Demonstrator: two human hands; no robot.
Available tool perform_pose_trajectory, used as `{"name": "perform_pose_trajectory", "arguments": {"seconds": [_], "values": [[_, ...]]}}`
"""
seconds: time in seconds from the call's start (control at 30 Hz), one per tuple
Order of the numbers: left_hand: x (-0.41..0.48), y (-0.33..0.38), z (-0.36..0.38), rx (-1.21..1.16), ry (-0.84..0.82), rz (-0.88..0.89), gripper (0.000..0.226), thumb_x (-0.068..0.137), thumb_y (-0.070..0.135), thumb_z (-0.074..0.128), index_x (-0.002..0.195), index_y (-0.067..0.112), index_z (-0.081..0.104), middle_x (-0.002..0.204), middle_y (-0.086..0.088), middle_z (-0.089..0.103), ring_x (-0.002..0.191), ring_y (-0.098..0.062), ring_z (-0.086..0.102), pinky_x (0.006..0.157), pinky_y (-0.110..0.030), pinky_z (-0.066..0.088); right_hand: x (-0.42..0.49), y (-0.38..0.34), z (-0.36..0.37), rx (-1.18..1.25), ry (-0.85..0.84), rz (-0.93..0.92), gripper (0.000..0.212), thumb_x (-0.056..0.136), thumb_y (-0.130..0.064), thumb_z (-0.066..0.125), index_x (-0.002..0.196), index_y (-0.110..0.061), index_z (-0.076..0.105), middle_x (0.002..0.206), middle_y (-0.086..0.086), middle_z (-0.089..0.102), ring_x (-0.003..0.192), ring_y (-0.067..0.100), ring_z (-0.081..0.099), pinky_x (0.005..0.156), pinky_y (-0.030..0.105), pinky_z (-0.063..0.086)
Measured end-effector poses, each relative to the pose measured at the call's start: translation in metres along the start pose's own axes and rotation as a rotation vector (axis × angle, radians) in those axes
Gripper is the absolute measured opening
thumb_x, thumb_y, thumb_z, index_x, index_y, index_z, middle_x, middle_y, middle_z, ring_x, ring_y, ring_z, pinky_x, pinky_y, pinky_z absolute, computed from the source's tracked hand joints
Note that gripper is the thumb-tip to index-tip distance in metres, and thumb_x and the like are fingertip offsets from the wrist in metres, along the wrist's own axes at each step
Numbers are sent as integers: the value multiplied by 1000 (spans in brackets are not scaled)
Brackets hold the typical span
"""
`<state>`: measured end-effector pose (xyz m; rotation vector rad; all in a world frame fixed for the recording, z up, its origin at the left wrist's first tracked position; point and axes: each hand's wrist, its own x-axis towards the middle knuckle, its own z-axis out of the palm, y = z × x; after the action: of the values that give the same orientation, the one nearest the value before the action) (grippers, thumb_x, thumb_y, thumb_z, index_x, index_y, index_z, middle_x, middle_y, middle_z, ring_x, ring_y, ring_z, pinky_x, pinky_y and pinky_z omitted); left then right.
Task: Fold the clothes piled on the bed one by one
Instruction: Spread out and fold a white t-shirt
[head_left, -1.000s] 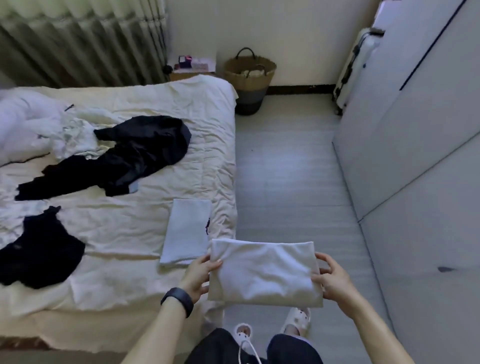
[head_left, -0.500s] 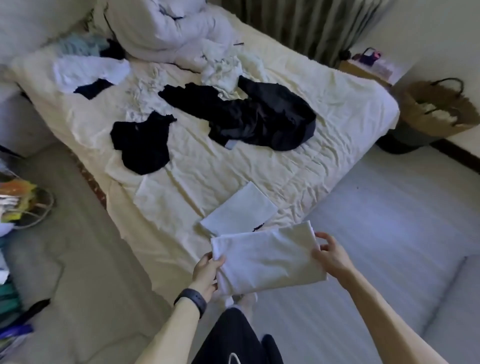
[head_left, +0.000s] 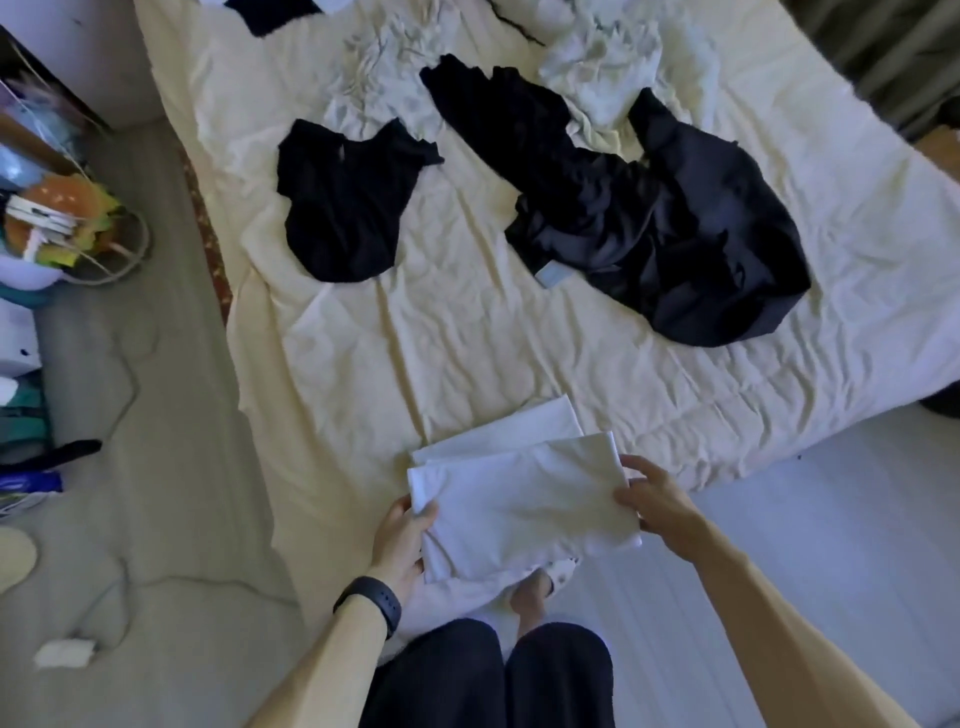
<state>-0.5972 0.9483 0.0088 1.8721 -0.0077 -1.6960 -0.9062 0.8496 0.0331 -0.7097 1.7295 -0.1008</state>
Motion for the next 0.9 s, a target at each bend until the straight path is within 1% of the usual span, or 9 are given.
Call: {"name": "perform_pose_trajectory", "arguments": {"seconds": [0.07, 0.23, 0.33, 0.43, 0.5, 0.57, 0.67, 0.77, 0.9], "values": [[15, 2, 7, -17, 36, 13, 21, 102, 19, 57, 122, 15, 62, 113, -13, 72, 104, -31, 68, 85, -42, 55, 27, -13, 0, -57, -13, -43, 50, 89, 10, 55, 119, -30, 64, 90, 8, 70, 77, 22, 67, 62, 29, 56], [45, -9, 20, -65, 149, -22, 21, 102, 26, 57, 121, 20, 62, 117, -11, 70, 109, -33, 66, 97, -55, 51, 87, -36, 3, -198, -75, -117, 54, 86, 10, 55, 120, -31, 62, 84, 5, 70, 71, 16, 64, 56, 19, 51], [65, -18, 26, -22, 214, 5, 16, 102, 28, 55, 114, 21, 63, 117, -13, 68, 109, -35, 64, 99, -59, 49, 119, -32, 10, -253, -80, -135, 54, 87, 8, 56, 126, -29, 64, 89, 1, 69, 76, 14, 65, 61, 22, 50], [76, -21, 27, 95, 243, 63, 11, 102, 33, 54, 103, 25, 62, 105, -9, 69, 95, -31, 65, 80, -44, 54, 140, -23, 20, -263, -70, -128, 53, 86, 2, 56, 129, -28, 63, 97, -1, 68, 89, 22, 66, 77, 34, 54], [85, -24, 25, 133, 256, 76, 10, 100, 36, 56, 99, 28, 61, 99, -7, 70, 88, -27, 66, 70, -36, 50, 147, -18, 26, -234, -43, -111, 45, 80, -16, 62, 122, -32, 62, 102, 0, 70, 99, 26, 67, 85, 39, 54], [90, -26, 24, 167, 288, 99, 10, 100, 36, 57, 96, 27, 61, 90, -2, 68, 83, -22, 64, 66, -32, 46, 150, -15, 30, -224, 12, -131, 44, 71, -45, 63, 114, -36, 59, 101, -8, 69, 99, 23, 65, 85, 38, 51], [90, -31, 27, 159, 307, 153, 14, 100, 32, 57, 97, 19, 60, 89, -11, 63, 85, -24, 60, 72, -36, 47, 148, -9, 36, -248, 72, -198, 48, 77, -70, 59, 111, -36, 54, 97, -16, 63, 97, 20, 63, 88, 40, 52], [85, -29, 32, 39, 301, 139, 17, 102, 25, 56, 109, 10, 60, 112, -21, 66, 100, -31, 65, 93, -48, 51, 147, -10, 37, -208, 80, -202, 28, 94, -49, 66, 112, -30, 55, 98, -10, 66, 98, 23, 65, 88, 42, 54], [72, -15, 32, -90, 319, 114, 11, 100, 24, 60, 105, 17, 65, 111, -10, 71, 108, -32, 66, 99, -50, 51, 138, -24, 27, -130, 69, -232, 21, 94, -33, 69, 113, -26, 63, 103, -6, 72, 87, 8, 67, 72, 28, 51]]}}
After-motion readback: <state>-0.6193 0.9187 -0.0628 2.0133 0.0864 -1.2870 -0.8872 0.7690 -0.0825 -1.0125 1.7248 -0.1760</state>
